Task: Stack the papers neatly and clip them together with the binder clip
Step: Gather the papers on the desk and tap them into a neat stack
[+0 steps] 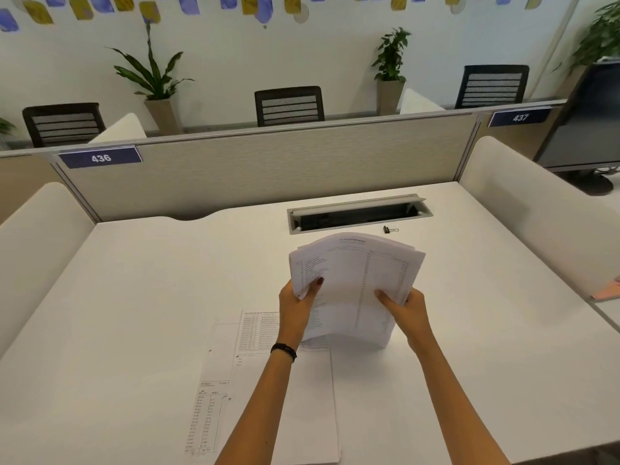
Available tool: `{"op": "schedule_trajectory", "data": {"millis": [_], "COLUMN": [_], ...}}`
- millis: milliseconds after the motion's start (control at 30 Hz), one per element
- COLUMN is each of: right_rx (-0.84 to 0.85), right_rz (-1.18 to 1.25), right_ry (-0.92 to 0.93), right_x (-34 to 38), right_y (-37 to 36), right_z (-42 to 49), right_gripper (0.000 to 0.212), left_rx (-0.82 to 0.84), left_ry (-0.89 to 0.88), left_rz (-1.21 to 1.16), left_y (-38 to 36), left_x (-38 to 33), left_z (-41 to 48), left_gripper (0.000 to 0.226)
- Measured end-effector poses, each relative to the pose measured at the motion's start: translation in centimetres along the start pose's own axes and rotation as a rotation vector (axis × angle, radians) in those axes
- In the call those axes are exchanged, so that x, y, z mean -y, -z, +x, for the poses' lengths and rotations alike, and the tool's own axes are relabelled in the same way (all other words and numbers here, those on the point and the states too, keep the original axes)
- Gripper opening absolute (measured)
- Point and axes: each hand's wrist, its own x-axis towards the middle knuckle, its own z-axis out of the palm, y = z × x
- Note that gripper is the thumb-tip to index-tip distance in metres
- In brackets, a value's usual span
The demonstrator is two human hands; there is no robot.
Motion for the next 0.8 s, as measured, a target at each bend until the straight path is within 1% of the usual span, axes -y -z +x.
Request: {"op": "schedule_trajectory", "data": {"millis": [167, 267, 367, 433, 500, 567, 633, 767, 800], "right_rx": [-0.001, 0.029, 0.096, 0.132, 0.103, 0.060, 0.052, 0.098, 0.107], "right_rz": [0.029, 0.054, 0.049, 0.046, 0.039, 0.042, 0.046, 0.021, 0.015], "right_ry": [-0.004, -0.015, -0.032, -0.020, -0.008, 0.011, 0.027, 0.028, 0.021], "right_x": [0.5, 1.0, 1.2, 1.4, 1.4, 1.6, 1.7, 1.3, 1.0], "right_y": [0.4, 0.8, 0.4, -0.1, -0.4, -0.4, -0.4, -0.5, -0.5], "right_z": [-0.3, -0.1, 0.2, 0.3, 0.3, 0.1, 0.0, -0.3, -0.3], "right_gripper": [0.020, 0.021, 0.027, 0.029, 0.026, 0.020, 0.020, 0.027, 0.028], "left_rx": [-0.026, 0.017, 0.069, 0.042, 0.008, -0.027, -0.037, -0.058, -0.074], "left_ry": [0.019, 0.063, 0.091, 0.092, 0.098, 0.080, 0.049, 0.004, -0.029], "left_rz": [-0.044, -0.051, -0.057, -0.063, -0.071, -0.050, -0.029, -0.061, -0.082], "left_y": [0.0, 0.4, 0.5, 0.3, 0.2, 0.3, 0.6, 1.2, 1.2], "left_x": [-0.9, -0.7, -0.8, -1.1, -1.1, -1.3, -1.8, -2.1, -2.3], "left_z": [0.0, 0.1, 0.0, -0.1, 0.0, 0.1, 0.1, -0.1, -0.2], "left_gripper": [0.017, 0.019, 0.021, 0.021, 0.025, 0.029, 0.032, 0.018, 0.026]}}
